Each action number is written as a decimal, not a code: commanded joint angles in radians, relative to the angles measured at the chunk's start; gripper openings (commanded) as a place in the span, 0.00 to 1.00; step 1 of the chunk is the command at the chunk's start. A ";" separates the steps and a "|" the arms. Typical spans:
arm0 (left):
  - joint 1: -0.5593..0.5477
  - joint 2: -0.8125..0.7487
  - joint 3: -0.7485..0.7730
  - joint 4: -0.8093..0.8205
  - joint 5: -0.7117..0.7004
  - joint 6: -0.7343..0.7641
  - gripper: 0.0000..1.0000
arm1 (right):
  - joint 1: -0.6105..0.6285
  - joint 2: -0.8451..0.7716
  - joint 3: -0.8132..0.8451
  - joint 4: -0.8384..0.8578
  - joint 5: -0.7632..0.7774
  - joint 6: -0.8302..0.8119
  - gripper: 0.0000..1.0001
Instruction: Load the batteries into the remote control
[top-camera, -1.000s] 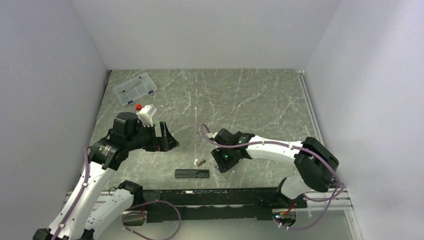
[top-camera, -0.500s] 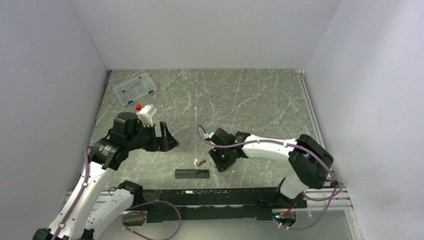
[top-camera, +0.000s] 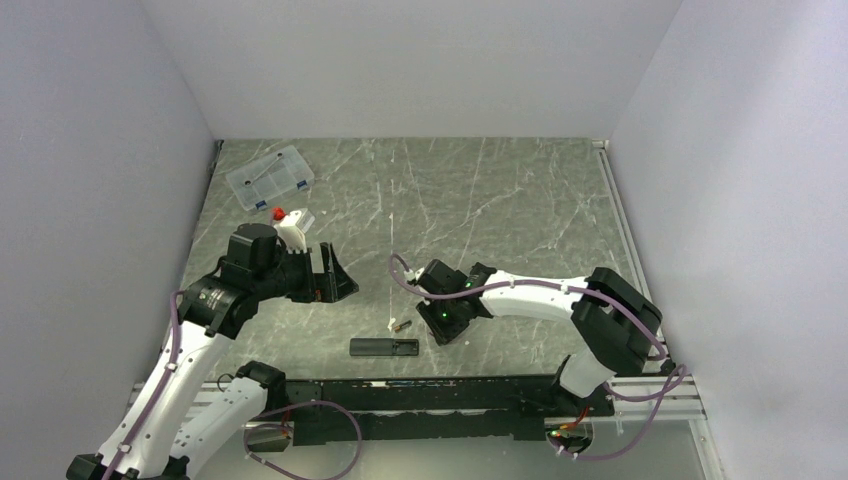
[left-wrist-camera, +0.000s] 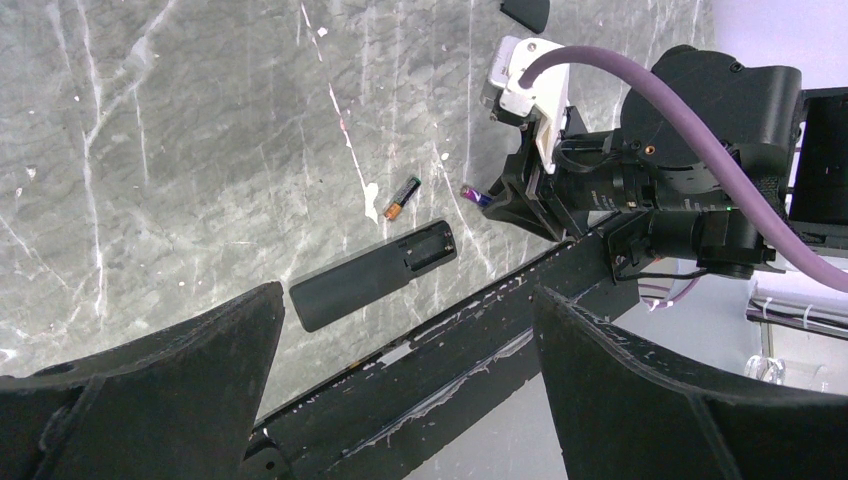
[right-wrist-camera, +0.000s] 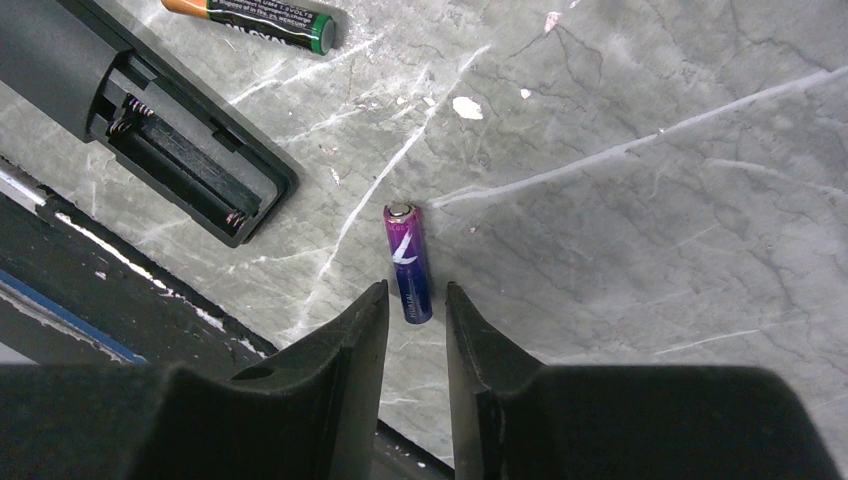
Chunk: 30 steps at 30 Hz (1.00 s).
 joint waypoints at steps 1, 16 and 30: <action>0.004 -0.002 -0.008 0.030 0.011 0.009 0.99 | 0.014 0.015 0.029 0.003 0.033 -0.015 0.27; 0.004 -0.021 -0.002 0.005 -0.009 -0.055 0.99 | 0.051 0.019 0.020 -0.021 0.095 -0.015 0.03; 0.004 -0.084 -0.094 -0.100 -0.092 -0.297 0.99 | 0.053 -0.080 0.021 -0.023 0.099 -0.054 0.00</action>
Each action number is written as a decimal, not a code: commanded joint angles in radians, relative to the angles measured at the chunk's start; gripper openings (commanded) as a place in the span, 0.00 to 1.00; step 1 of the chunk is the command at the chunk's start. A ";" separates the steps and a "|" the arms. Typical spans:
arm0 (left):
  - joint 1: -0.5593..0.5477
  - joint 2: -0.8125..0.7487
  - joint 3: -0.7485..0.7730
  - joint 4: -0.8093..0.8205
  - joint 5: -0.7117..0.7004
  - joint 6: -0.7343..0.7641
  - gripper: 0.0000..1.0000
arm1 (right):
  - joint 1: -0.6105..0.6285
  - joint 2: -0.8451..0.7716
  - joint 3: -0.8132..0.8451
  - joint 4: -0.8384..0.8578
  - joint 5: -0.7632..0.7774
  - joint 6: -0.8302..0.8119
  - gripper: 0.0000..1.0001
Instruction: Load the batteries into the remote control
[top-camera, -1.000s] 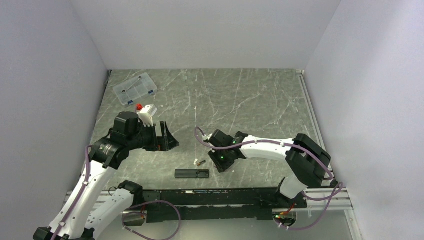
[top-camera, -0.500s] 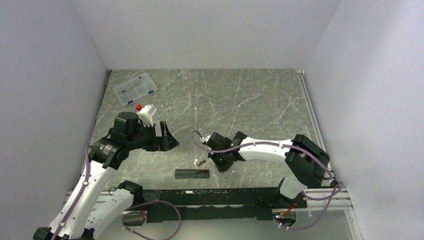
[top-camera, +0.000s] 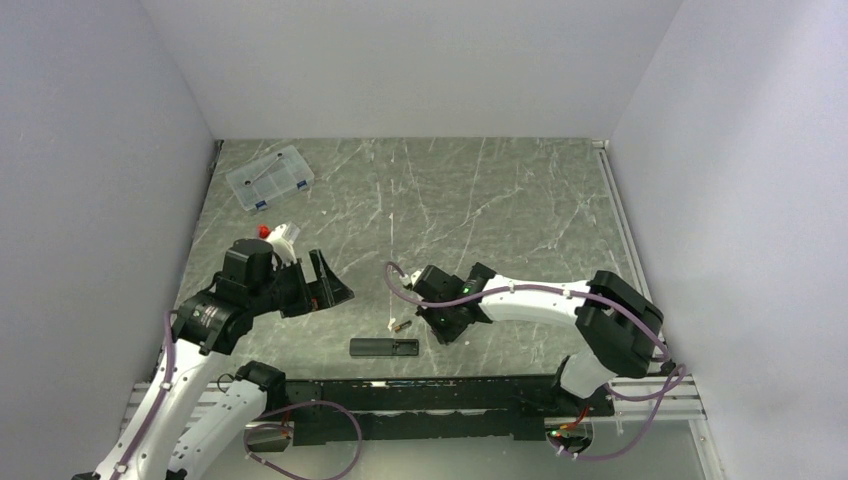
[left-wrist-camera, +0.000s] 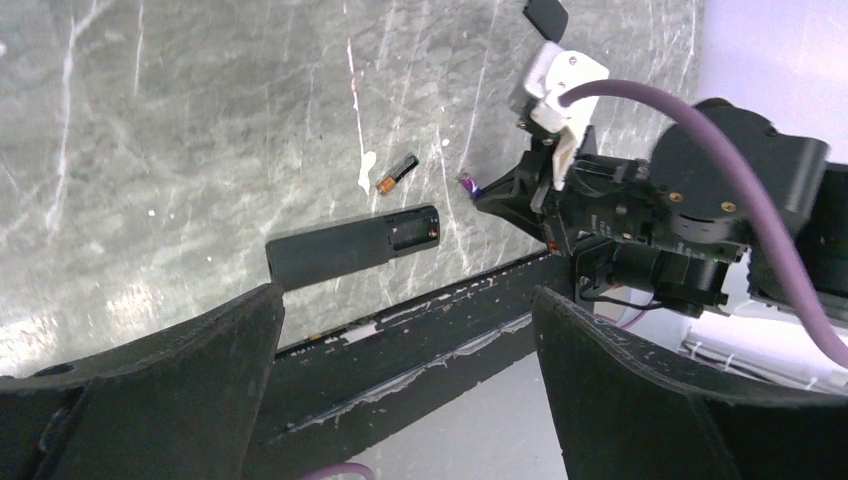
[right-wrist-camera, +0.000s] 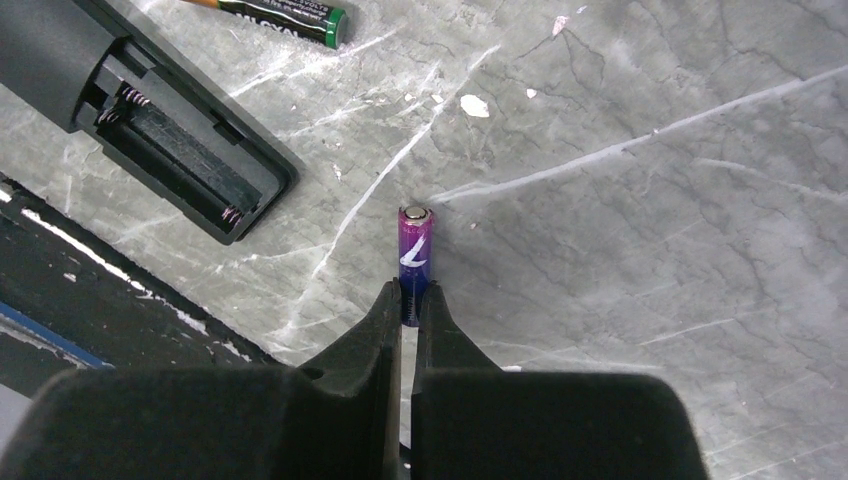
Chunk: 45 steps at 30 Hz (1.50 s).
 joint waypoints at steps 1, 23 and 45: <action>0.004 0.006 -0.048 -0.031 -0.024 -0.106 1.00 | 0.005 -0.069 0.017 -0.013 0.018 -0.036 0.00; 0.004 0.158 -0.238 0.119 0.044 -0.230 0.99 | 0.022 -0.266 0.062 -0.006 -0.119 -0.411 0.00; 0.004 0.193 -0.398 0.283 0.105 -0.278 0.94 | 0.124 -0.006 0.205 -0.102 -0.099 -0.610 0.00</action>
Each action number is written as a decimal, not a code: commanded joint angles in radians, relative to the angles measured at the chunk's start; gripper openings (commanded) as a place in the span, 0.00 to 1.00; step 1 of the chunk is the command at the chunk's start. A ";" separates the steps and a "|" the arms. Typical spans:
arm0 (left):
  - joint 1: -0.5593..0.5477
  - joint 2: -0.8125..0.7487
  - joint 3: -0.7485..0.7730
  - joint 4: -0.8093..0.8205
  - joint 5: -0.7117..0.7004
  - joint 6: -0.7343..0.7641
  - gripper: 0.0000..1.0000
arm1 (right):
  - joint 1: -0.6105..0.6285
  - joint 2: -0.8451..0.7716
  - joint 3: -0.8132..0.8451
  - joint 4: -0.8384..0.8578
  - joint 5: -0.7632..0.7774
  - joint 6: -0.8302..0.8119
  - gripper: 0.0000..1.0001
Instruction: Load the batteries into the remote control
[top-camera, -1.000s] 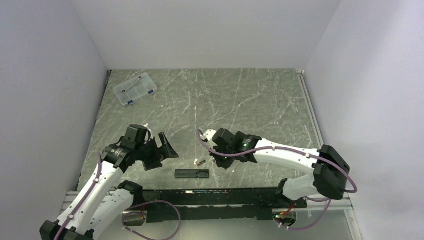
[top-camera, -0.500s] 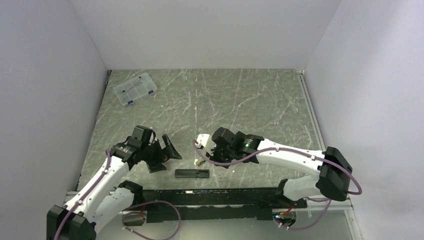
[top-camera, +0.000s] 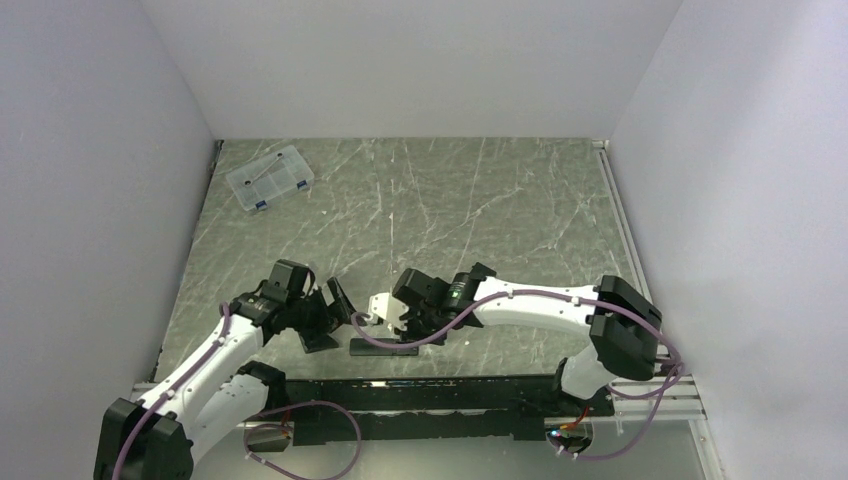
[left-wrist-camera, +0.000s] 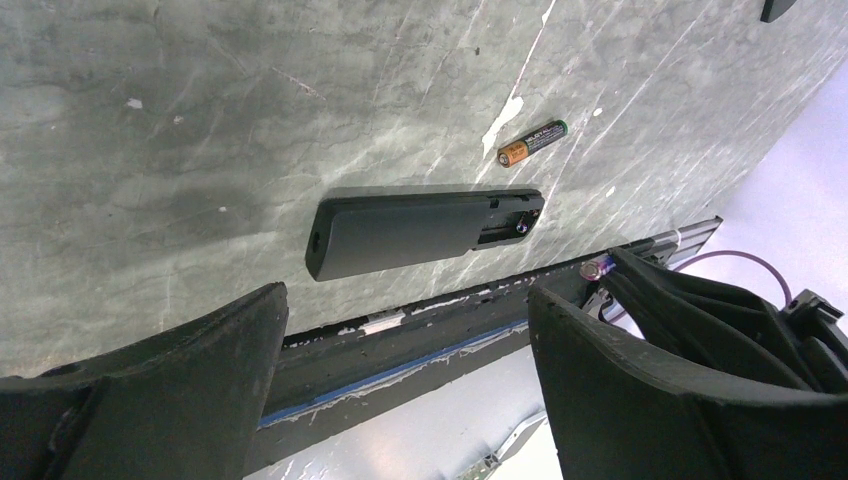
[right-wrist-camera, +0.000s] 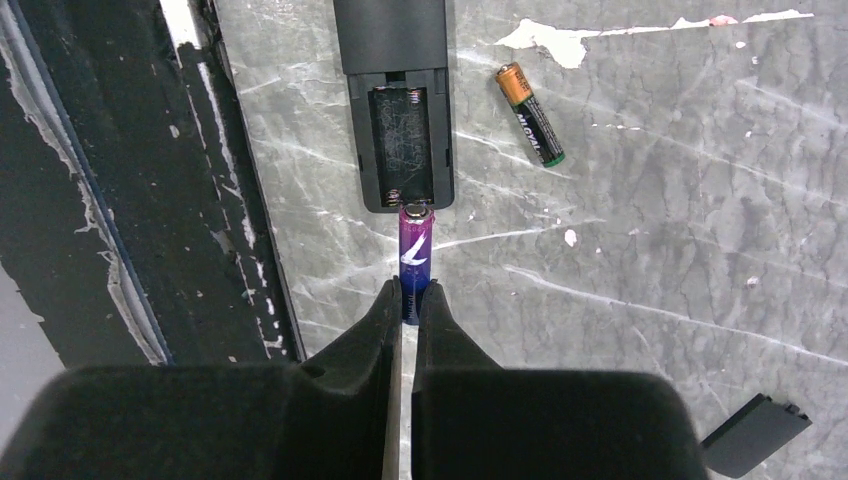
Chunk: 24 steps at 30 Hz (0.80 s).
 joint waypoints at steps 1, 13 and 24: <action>0.004 -0.006 -0.015 0.042 0.023 -0.011 0.93 | 0.007 0.026 0.054 -0.008 0.006 -0.032 0.00; 0.004 0.005 -0.031 0.061 0.034 -0.009 0.94 | 0.008 0.109 0.081 0.014 0.002 -0.032 0.00; 0.004 0.014 -0.031 0.068 0.038 -0.007 0.93 | 0.013 0.161 0.102 0.017 0.000 -0.027 0.00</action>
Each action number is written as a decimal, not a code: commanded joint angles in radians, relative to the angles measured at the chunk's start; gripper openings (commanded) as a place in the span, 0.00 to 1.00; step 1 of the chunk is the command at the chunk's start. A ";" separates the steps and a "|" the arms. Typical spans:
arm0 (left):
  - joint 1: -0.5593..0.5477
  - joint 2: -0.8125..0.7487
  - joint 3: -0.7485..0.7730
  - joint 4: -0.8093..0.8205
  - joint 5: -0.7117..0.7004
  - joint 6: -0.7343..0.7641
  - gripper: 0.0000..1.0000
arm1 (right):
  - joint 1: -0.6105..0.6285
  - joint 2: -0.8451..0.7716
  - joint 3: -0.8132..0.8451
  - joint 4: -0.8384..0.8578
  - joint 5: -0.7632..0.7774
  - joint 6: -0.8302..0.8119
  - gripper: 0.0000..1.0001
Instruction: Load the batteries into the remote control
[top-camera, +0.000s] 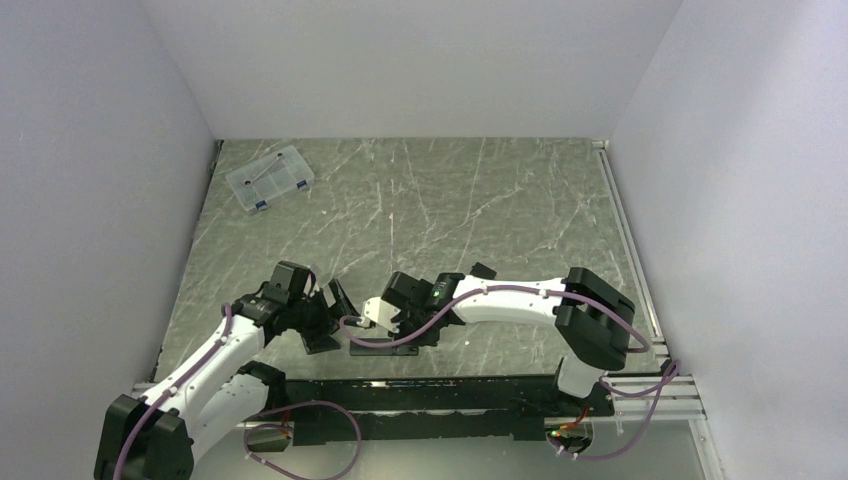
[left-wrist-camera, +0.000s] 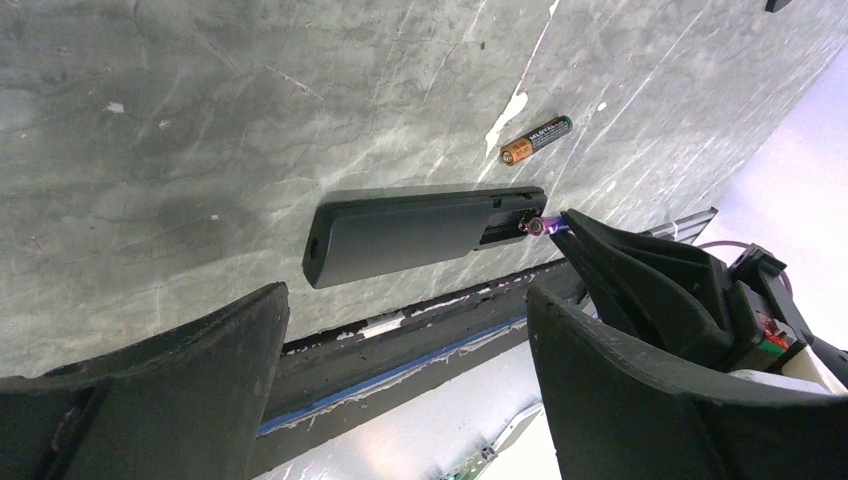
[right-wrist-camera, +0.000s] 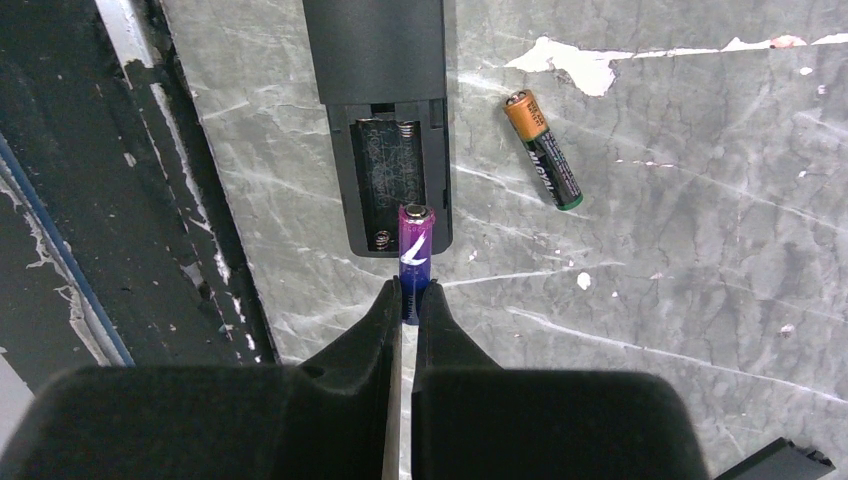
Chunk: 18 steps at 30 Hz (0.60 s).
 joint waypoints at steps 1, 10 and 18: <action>0.004 0.004 -0.003 0.026 0.013 -0.004 0.93 | 0.007 0.015 0.051 0.014 0.001 -0.013 0.00; 0.004 0.011 -0.005 0.032 0.019 -0.004 0.93 | 0.006 0.043 0.074 0.007 0.000 -0.014 0.01; 0.004 0.012 -0.003 0.029 0.019 -0.001 0.94 | 0.008 0.048 0.077 -0.003 -0.021 -0.019 0.02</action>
